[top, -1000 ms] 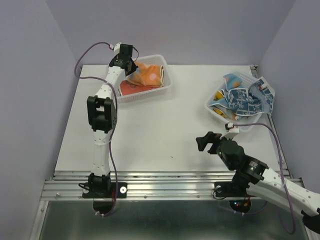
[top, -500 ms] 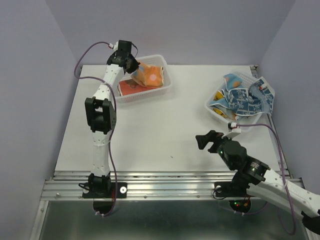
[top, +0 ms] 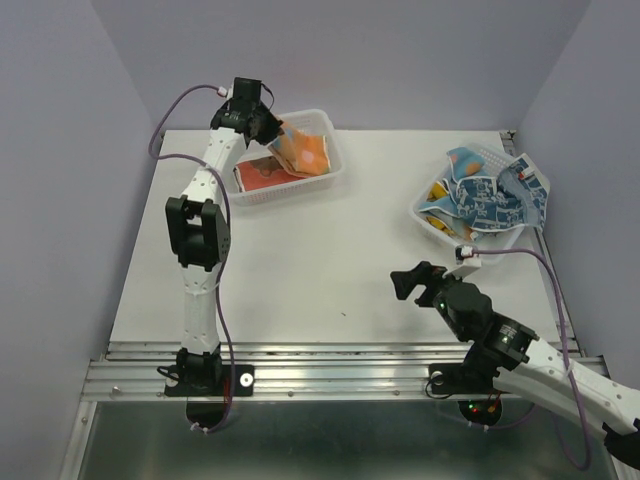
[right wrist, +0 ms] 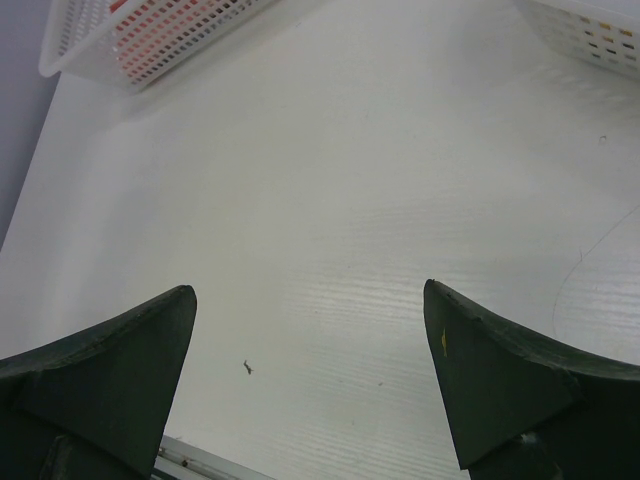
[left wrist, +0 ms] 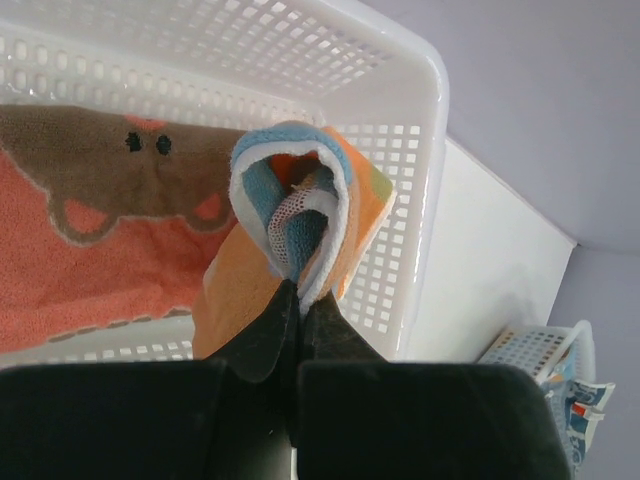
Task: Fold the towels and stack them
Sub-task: Neatly place the folded towel into the bin, then grab crumpled towel, then move the towel to the center of the board, then flatten out the crumpled towel
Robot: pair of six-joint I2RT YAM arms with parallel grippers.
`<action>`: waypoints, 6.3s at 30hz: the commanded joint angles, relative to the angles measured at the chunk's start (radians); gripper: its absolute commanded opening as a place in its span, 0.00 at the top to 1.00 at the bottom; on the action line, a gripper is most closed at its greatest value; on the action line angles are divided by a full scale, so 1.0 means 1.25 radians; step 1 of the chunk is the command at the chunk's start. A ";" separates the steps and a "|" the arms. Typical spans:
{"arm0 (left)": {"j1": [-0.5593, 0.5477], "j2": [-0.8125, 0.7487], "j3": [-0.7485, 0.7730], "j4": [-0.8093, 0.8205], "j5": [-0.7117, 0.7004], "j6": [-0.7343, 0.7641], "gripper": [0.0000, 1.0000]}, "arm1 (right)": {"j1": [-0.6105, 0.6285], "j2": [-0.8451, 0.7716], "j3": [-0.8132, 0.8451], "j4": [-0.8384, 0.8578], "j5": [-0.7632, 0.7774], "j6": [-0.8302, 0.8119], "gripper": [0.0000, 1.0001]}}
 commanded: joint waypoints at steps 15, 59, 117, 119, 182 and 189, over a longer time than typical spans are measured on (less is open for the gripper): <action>0.027 -0.111 -0.163 0.059 -0.172 0.004 1.00 | 0.003 0.019 -0.005 0.033 0.001 0.016 0.00; -0.189 -0.877 -0.929 0.335 -0.319 0.173 0.01 | -0.024 0.438 0.595 -0.540 0.440 0.204 0.00; -0.195 -1.079 -1.268 0.350 -0.213 0.047 0.01 | -0.368 0.880 1.390 -0.488 -0.293 -0.387 0.99; -0.194 -1.097 -1.266 0.318 -0.226 0.024 0.01 | -0.293 0.887 1.388 -0.481 -0.264 -0.405 0.99; -0.177 -1.095 -1.417 0.276 -0.113 -0.013 0.01 | 0.027 0.614 0.287 -0.198 -0.219 0.061 0.00; -0.247 -0.976 -1.415 0.339 -0.076 0.002 0.01 | -0.007 0.482 0.295 -0.302 -0.168 0.069 0.00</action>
